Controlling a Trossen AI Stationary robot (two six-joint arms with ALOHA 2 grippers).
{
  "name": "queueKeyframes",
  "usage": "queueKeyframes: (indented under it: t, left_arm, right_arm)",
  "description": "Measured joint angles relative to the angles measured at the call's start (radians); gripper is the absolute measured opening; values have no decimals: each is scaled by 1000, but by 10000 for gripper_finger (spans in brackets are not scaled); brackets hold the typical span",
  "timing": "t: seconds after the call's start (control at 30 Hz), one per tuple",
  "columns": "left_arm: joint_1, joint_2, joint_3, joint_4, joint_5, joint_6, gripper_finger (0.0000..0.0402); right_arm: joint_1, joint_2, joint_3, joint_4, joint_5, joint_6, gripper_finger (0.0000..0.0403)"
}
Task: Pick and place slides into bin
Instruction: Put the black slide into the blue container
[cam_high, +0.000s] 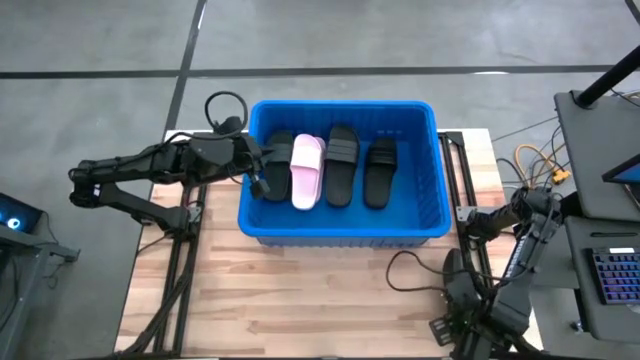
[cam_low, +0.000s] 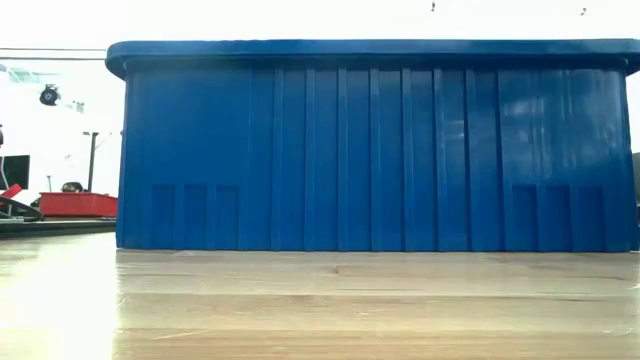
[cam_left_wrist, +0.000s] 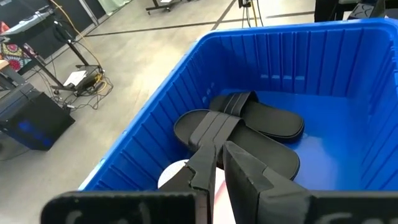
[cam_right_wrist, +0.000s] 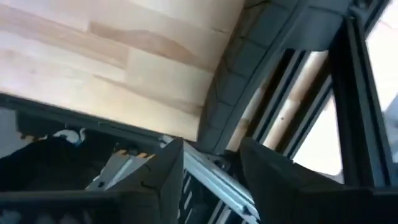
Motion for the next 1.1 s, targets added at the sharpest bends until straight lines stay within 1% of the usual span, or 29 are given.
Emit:
queueKeyframes:
  t: [0.13,0.23,0.37,0.47,0.6,0.73,1.03,1.1]
  left_arm:
    - [0,12,0,2,0,0,17]
    - [0,21,0,3,2,0,17]
    - [0,29,0,1,3,1,17]
    - [0,32,0,1,3,0,17]
    - [0,34,0,3,3,1,17]
    - [0,32,0,3,3,2,17]
    - [0,25,0,3,3,2,17]
    - [0,25,0,3,2,2,17]
  right_arm:
    - [-8,12,-26,-5,-11,2,179]
    - [-11,30,-50,4,20,2,202]
    - [-11,40,-99,20,30,2,221]
    - [-10,48,-136,31,15,2,230]
    - [-10,47,-192,87,2,2,239]
    - [-10,43,-239,126,-43,3,246]
    - [-14,44,-229,125,-47,0,261]
    - [-15,44,-229,126,-61,-5,264]
